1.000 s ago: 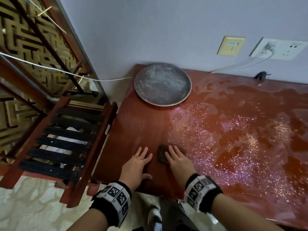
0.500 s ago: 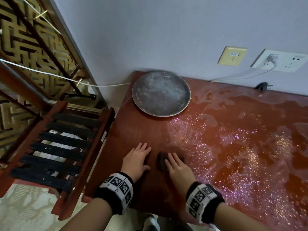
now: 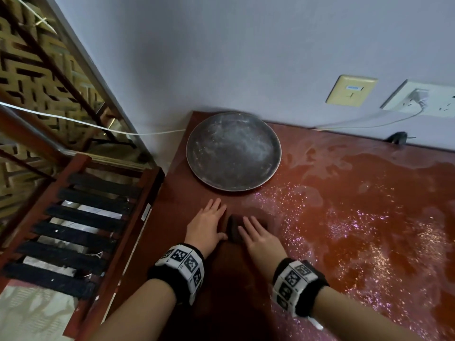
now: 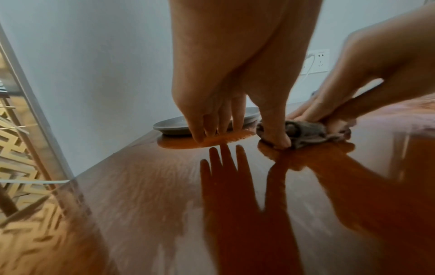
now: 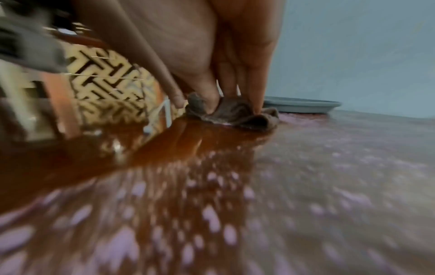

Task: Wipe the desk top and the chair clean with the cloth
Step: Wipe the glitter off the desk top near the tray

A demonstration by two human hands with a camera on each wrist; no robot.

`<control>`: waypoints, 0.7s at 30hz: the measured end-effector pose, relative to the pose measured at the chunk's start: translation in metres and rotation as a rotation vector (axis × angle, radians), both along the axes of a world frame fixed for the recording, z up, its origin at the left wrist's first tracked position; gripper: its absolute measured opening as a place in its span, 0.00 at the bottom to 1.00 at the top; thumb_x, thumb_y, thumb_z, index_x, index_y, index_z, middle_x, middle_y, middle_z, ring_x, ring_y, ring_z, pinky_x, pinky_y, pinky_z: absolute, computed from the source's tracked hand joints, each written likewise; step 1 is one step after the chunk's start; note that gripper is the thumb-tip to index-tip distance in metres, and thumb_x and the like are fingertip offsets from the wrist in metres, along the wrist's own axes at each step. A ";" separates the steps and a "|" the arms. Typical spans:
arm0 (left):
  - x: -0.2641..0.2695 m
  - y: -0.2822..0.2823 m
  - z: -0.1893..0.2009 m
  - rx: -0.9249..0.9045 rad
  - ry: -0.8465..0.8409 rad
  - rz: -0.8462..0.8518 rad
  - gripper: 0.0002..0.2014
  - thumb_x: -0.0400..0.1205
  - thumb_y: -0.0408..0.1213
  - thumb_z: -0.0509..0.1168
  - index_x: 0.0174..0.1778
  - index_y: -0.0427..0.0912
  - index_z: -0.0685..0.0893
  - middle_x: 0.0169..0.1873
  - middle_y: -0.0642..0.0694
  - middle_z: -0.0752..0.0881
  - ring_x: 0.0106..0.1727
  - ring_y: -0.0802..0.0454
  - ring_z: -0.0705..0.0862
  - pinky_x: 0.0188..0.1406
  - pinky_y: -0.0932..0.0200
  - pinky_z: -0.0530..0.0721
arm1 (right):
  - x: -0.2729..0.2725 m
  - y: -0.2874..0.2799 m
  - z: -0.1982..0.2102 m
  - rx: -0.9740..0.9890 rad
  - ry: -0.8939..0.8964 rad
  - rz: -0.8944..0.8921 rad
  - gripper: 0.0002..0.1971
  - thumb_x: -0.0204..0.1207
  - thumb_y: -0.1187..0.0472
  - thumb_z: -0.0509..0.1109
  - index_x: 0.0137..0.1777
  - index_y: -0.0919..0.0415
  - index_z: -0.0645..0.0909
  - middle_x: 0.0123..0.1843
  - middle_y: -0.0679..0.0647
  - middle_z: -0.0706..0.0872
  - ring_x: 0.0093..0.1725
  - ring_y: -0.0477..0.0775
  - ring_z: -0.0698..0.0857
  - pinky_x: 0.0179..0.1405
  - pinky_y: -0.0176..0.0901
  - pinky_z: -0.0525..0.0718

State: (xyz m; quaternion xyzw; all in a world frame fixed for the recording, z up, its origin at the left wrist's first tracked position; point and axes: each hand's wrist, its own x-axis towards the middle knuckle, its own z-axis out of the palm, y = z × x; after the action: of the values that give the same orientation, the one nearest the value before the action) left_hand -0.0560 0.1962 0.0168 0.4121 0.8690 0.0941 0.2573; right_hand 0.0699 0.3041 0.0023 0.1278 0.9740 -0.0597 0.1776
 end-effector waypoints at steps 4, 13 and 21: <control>-0.005 0.011 -0.003 -0.005 -0.013 0.000 0.41 0.78 0.45 0.69 0.83 0.47 0.54 0.84 0.50 0.48 0.84 0.54 0.45 0.80 0.59 0.47 | -0.019 0.036 0.013 -0.063 0.118 -0.182 0.23 0.75 0.69 0.52 0.66 0.65 0.80 0.72 0.63 0.76 0.70 0.61 0.77 0.60 0.51 0.82; -0.008 0.022 -0.007 -0.019 -0.044 -0.001 0.39 0.78 0.46 0.69 0.83 0.49 0.57 0.84 0.52 0.48 0.84 0.56 0.44 0.79 0.59 0.51 | -0.018 0.037 0.001 -0.020 -0.038 -0.088 0.25 0.63 0.64 0.51 0.45 0.61 0.91 0.51 0.59 0.90 0.49 0.57 0.90 0.33 0.42 0.87; -0.007 0.023 -0.004 -0.064 -0.040 -0.017 0.39 0.80 0.46 0.68 0.83 0.49 0.55 0.84 0.52 0.46 0.84 0.55 0.44 0.79 0.56 0.54 | -0.037 0.049 0.017 -0.018 0.046 -0.301 0.25 0.84 0.69 0.49 0.81 0.65 0.56 0.84 0.61 0.52 0.83 0.60 0.52 0.78 0.51 0.59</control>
State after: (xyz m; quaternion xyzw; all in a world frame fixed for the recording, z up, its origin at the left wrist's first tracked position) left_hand -0.0627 0.2191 0.0129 0.4089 0.8628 0.0722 0.2884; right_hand 0.0331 0.3527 0.0195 0.2691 0.9471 -0.0971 0.1453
